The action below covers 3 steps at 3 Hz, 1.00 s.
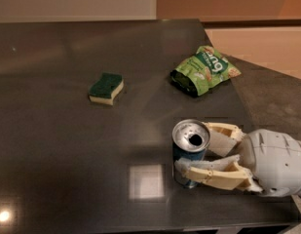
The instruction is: Place redbull can upright
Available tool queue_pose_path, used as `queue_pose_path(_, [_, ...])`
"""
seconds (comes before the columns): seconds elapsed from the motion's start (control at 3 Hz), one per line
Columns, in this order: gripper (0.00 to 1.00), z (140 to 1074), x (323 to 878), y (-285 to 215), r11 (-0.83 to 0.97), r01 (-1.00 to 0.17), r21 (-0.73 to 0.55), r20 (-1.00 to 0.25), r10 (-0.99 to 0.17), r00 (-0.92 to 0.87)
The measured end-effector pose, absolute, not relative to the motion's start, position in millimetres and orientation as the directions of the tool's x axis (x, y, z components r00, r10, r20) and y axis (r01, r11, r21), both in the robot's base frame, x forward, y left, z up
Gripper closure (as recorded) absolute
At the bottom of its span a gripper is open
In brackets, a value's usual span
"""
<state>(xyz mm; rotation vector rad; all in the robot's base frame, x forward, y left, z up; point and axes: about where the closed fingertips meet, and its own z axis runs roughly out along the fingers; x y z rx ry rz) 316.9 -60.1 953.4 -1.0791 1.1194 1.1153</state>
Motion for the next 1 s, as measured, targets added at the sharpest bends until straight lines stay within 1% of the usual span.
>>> queue_pose_path(0.67, [1.00, 952.6, 332.3, -60.3, 0.189, -0.982, 0.027, -0.988, 0.152, 0.002])
queue_pose_path(1.0, [1.00, 951.9, 343.4, -60.6, 0.215, -0.974, 0.067, -0.988, 0.147, -0.035])
